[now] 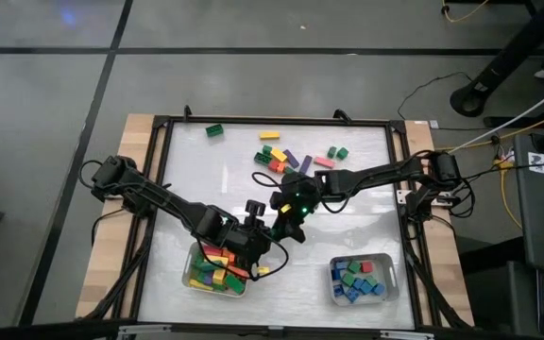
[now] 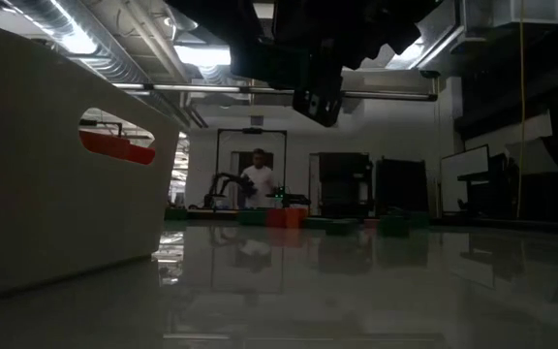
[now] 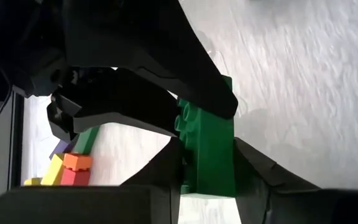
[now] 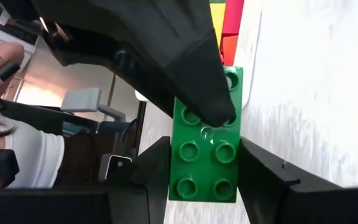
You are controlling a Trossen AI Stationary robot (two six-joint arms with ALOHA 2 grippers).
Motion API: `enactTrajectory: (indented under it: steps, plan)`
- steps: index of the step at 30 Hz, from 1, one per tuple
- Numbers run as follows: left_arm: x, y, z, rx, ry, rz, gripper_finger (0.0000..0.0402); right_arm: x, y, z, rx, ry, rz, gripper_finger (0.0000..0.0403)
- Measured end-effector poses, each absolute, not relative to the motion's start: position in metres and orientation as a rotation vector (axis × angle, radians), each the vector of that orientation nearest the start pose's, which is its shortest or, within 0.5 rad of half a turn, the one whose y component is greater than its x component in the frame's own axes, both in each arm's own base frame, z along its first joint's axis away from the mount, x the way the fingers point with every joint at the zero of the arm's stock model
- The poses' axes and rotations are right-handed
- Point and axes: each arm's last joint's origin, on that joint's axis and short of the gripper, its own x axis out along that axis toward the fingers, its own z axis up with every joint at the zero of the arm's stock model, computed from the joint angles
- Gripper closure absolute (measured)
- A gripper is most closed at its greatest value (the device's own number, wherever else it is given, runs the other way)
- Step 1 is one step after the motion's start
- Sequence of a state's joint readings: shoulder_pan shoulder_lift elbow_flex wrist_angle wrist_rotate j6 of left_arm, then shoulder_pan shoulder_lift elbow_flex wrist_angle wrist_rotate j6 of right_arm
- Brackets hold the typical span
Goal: Sort blocks by size
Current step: Put the rectangular green game piece into the white bin
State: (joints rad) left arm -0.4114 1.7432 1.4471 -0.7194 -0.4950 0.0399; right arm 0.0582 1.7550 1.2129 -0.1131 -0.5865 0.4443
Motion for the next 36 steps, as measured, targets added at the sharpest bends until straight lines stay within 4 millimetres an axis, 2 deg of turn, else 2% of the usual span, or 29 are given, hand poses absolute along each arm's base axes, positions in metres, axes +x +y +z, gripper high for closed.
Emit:
enactTrajectory:
  steps: [9, 13, 17, 23, 31, 36]
  plan:
    - [0.334, -0.147, 0.272, 0.530, 0.902, 0.018, 0.0314, 0.381, 0.039, 0.233, 0.604, 0.772, 0.463, 0.0240]
    - [0.326, -0.154, 0.275, 0.541, 0.912, -0.008, 0.0314, 0.381, 0.039, 0.233, 0.608, 0.779, 0.472, 0.0215]
    - [0.314, -0.158, 0.276, 0.481, 0.964, 0.002, 0.0314, 0.381, 0.039, 0.232, 0.606, 0.778, 0.467, 0.0179]
    - [0.290, -0.171, 0.269, 0.288, 1.141, -0.020, 0.0313, 0.379, 0.034, 0.228, 0.543, 0.798, 0.432, 0.0151]
    - [0.265, -0.195, 0.266, -0.003, 1.312, -0.019, 0.0310, 0.372, 0.019, 0.216, 0.231, 0.867, 0.143, 0.0149]
    - [0.257, -0.208, 0.266, -0.143, 1.349, -0.023, 0.0294, 0.364, 0.011, 0.209, 0.102, 0.964, 0.064, 0.0149]
